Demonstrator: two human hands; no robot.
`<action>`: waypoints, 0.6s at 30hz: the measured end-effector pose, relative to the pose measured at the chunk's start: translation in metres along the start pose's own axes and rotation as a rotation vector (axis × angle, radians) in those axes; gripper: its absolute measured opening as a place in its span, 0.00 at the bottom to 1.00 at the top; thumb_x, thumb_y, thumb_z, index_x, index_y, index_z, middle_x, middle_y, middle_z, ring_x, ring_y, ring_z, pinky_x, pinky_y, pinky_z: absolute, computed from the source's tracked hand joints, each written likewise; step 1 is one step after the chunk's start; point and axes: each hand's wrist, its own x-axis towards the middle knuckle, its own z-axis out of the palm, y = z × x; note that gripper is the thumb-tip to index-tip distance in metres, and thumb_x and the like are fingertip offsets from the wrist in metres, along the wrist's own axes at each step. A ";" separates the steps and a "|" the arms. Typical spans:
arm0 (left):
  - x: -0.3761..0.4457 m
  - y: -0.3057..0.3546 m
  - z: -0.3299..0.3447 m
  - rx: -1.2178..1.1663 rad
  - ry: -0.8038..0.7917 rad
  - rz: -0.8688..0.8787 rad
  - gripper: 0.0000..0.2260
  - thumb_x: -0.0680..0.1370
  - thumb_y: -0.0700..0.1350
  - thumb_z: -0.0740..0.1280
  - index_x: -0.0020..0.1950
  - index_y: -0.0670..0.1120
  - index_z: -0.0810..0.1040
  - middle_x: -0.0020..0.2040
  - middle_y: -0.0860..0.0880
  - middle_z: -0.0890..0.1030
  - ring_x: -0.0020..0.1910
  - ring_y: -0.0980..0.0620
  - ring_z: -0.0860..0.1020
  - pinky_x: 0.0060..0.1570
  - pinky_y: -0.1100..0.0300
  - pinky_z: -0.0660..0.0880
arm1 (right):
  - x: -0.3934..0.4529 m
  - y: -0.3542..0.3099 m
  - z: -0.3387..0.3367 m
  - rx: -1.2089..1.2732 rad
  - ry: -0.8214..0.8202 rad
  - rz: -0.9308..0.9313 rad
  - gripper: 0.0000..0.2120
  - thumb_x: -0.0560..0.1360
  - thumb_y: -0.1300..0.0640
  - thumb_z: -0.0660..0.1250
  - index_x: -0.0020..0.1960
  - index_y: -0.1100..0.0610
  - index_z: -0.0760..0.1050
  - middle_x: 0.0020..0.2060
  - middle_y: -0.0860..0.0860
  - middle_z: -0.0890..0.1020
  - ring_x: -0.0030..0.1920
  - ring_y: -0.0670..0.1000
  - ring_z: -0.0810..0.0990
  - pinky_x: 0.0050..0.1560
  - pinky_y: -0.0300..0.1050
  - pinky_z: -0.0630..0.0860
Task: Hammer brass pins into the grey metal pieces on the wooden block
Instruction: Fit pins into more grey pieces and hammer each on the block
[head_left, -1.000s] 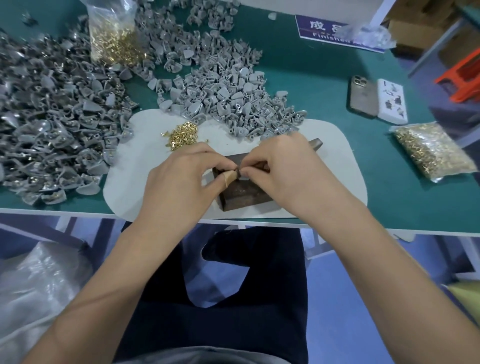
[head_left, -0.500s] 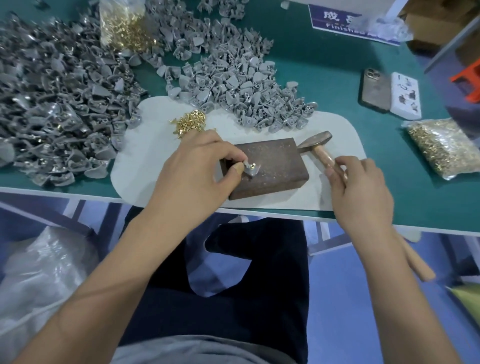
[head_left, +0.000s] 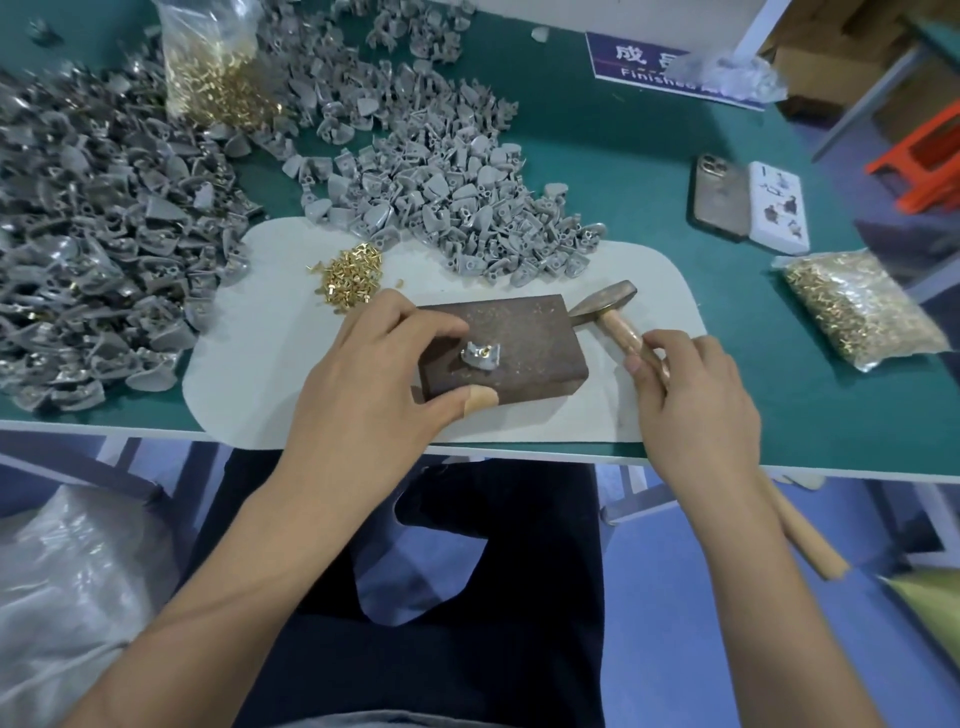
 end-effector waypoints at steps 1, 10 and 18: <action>0.002 -0.001 -0.001 -0.027 -0.008 -0.007 0.24 0.68 0.64 0.73 0.61 0.55 0.80 0.52 0.56 0.72 0.56 0.53 0.73 0.51 0.50 0.76 | 0.000 0.000 0.000 -0.006 0.002 -0.010 0.14 0.82 0.49 0.63 0.63 0.55 0.77 0.54 0.58 0.77 0.55 0.65 0.75 0.45 0.59 0.73; 0.014 -0.009 -0.015 -0.086 -0.041 0.019 0.10 0.75 0.57 0.71 0.55 0.61 0.81 0.51 0.61 0.78 0.57 0.57 0.72 0.56 0.51 0.73 | 0.005 0.003 -0.021 0.064 -0.095 0.045 0.14 0.86 0.47 0.52 0.63 0.51 0.71 0.49 0.54 0.77 0.45 0.62 0.75 0.40 0.55 0.70; 0.030 0.000 -0.003 0.069 -0.012 0.108 0.01 0.75 0.49 0.72 0.46 0.55 0.81 0.46 0.58 0.78 0.52 0.53 0.73 0.44 0.50 0.75 | -0.012 -0.034 -0.065 0.754 -0.341 -0.166 0.11 0.86 0.49 0.57 0.62 0.45 0.77 0.34 0.42 0.73 0.33 0.44 0.69 0.35 0.34 0.67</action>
